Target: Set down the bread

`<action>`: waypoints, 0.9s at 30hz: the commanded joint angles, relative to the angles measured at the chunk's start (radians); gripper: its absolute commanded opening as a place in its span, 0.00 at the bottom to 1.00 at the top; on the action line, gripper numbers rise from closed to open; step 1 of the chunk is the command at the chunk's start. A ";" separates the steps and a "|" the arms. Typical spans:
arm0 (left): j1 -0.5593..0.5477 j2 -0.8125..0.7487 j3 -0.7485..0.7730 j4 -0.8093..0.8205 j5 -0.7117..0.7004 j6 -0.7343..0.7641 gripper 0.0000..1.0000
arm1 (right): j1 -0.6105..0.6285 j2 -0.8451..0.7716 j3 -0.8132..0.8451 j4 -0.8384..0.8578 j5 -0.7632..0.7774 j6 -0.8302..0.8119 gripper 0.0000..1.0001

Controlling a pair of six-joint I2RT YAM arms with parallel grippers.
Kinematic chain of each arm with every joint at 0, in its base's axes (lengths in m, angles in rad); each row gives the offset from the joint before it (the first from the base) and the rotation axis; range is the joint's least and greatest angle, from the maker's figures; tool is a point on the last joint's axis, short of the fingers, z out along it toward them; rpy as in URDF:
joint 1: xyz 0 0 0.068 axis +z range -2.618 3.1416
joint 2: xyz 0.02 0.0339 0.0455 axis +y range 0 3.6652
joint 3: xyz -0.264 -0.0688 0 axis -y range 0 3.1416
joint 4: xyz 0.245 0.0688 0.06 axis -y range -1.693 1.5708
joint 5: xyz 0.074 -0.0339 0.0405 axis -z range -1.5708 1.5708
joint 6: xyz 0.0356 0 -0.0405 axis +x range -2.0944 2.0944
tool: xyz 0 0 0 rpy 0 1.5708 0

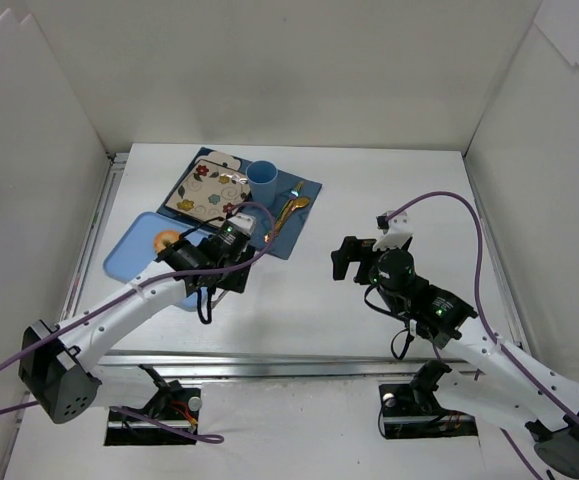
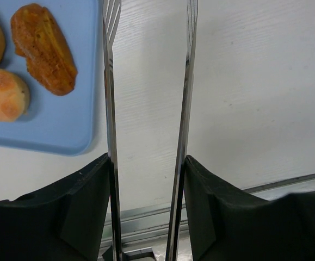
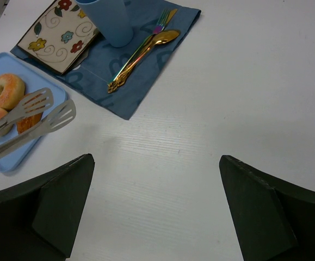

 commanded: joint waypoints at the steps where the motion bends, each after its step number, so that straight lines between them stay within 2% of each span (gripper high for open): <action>1: 0.000 -0.003 0.071 -0.101 -0.109 -0.034 0.47 | -0.001 0.005 0.052 0.042 0.018 0.004 0.98; 7: 0.055 0.000 0.106 -0.209 -0.218 -0.066 0.45 | 0.000 0.011 0.052 0.040 0.018 0.004 0.98; 15: 0.137 -0.074 0.043 -0.212 -0.221 -0.061 0.45 | 0.002 0.014 0.057 0.039 0.015 0.004 0.98; 27: 0.186 -0.019 0.008 -0.154 -0.192 -0.032 0.45 | 0.000 0.016 0.060 0.036 0.015 0.002 0.98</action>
